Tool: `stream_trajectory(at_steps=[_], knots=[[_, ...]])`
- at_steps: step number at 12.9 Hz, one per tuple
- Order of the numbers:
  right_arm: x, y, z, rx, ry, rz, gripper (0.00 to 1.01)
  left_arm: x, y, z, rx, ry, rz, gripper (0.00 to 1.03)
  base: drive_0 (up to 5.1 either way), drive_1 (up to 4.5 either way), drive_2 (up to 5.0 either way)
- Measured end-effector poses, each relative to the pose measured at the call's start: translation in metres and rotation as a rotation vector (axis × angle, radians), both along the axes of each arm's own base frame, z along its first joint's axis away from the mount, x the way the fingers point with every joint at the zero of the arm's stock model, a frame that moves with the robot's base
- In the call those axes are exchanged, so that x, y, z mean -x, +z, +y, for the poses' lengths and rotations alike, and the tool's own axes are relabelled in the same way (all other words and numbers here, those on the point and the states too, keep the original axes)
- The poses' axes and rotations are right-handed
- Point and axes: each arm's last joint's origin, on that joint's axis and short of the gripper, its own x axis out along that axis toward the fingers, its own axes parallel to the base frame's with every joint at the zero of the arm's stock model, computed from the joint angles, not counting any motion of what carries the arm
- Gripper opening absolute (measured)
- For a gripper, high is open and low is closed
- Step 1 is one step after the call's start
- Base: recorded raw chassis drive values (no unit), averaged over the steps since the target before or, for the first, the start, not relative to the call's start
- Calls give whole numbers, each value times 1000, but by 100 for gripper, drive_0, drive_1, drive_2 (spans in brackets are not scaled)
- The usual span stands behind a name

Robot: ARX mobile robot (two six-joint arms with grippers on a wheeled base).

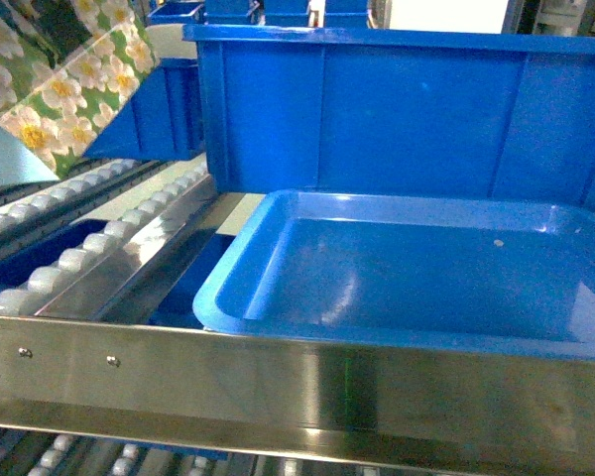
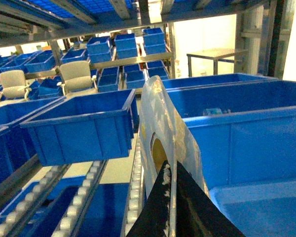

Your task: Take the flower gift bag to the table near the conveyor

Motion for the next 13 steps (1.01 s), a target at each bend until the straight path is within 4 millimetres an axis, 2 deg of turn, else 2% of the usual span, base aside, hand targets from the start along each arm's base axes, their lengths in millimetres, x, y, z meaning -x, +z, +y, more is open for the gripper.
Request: stream_trajectory(at_steps=[13], knots=[[0,0,0,0,-4,-4,3,-1,-1,0,4,-3,6,2,0,0,0]])
